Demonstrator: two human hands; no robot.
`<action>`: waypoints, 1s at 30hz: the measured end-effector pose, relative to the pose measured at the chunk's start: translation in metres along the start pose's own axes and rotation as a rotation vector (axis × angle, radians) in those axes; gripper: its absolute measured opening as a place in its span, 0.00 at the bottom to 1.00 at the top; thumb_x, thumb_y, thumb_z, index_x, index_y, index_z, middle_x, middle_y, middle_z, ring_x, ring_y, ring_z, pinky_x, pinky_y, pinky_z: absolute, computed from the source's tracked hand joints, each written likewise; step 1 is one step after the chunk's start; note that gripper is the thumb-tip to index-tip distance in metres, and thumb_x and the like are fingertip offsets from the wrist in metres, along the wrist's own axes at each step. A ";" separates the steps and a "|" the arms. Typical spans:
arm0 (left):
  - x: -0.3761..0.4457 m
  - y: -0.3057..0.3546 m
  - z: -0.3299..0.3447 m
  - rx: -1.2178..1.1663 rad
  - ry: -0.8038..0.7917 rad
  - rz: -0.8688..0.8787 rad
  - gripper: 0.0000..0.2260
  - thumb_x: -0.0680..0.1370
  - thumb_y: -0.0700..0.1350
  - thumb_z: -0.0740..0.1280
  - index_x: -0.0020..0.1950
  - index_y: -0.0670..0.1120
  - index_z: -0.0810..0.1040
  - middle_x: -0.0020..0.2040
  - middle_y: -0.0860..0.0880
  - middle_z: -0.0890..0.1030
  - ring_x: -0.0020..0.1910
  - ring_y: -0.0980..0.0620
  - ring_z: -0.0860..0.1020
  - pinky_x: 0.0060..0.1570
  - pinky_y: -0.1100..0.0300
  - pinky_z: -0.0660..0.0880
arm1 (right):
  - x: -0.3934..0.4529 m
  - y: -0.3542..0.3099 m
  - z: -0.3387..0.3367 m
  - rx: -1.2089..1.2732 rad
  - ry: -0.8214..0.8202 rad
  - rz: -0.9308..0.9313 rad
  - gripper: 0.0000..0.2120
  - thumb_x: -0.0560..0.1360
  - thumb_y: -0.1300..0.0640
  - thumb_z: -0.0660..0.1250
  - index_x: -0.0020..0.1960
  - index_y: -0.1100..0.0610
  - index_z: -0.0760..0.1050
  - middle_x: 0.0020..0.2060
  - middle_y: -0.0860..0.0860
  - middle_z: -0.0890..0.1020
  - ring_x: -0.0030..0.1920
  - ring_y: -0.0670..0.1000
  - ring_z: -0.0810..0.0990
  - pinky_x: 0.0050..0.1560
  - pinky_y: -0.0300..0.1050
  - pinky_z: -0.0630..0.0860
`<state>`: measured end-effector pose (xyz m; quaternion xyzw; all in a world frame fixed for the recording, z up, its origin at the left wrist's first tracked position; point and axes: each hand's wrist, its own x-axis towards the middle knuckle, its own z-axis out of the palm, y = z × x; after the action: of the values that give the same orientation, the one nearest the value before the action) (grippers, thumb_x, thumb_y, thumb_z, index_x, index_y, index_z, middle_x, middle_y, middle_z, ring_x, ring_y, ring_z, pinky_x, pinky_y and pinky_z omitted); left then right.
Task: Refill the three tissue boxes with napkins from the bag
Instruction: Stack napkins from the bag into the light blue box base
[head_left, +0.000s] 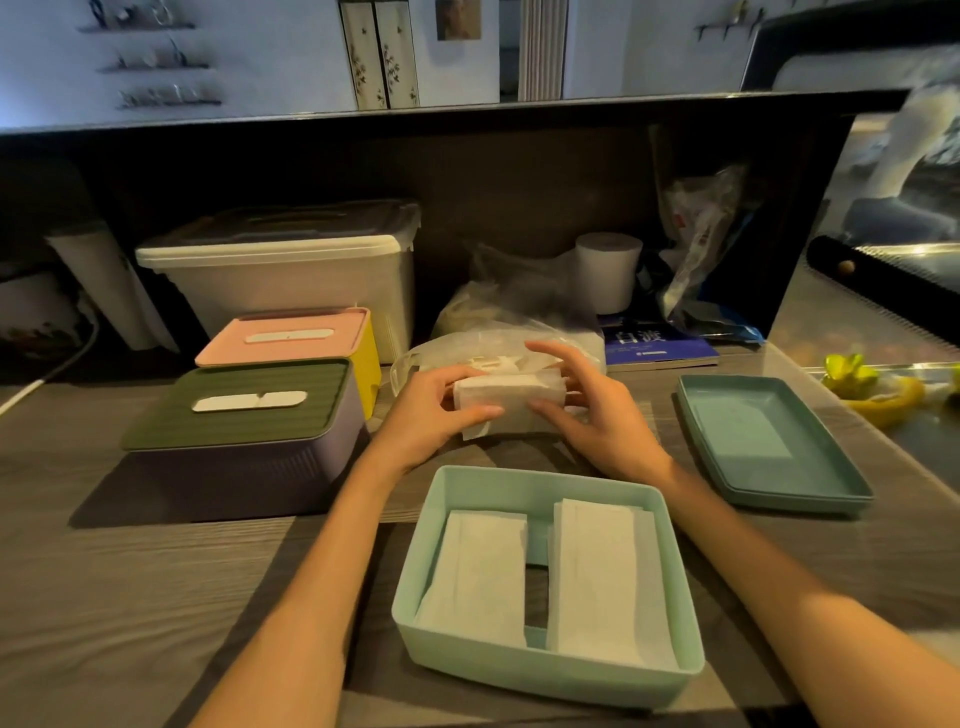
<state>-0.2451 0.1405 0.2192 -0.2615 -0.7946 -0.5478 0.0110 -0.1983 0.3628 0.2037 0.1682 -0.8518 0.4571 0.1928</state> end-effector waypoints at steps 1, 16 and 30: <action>-0.001 0.000 -0.001 0.009 -0.012 -0.006 0.19 0.73 0.40 0.78 0.62 0.48 0.81 0.56 0.53 0.83 0.56 0.60 0.81 0.55 0.66 0.78 | 0.000 0.001 -0.003 -0.012 -0.031 0.008 0.31 0.76 0.56 0.75 0.76 0.46 0.67 0.58 0.44 0.78 0.59 0.43 0.80 0.58 0.33 0.77; -0.004 0.022 -0.010 0.053 -0.013 -0.053 0.15 0.73 0.45 0.78 0.58 0.47 0.84 0.51 0.50 0.86 0.52 0.53 0.83 0.52 0.56 0.81 | 0.000 -0.027 -0.032 0.098 -0.089 0.170 0.11 0.78 0.57 0.72 0.60 0.52 0.81 0.51 0.45 0.85 0.52 0.43 0.85 0.48 0.36 0.82; -0.073 0.134 -0.031 -0.142 -0.107 -0.229 0.15 0.76 0.44 0.74 0.62 0.50 0.78 0.51 0.50 0.86 0.47 0.57 0.85 0.40 0.67 0.80 | -0.023 -0.140 -0.040 0.720 -0.191 0.666 0.22 0.74 0.51 0.75 0.65 0.59 0.80 0.58 0.56 0.85 0.59 0.55 0.84 0.62 0.49 0.81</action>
<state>-0.1337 0.1194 0.3249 -0.1979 -0.7779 -0.5857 -0.1123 -0.1067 0.3254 0.3126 -0.0159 -0.6611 0.7416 -0.1127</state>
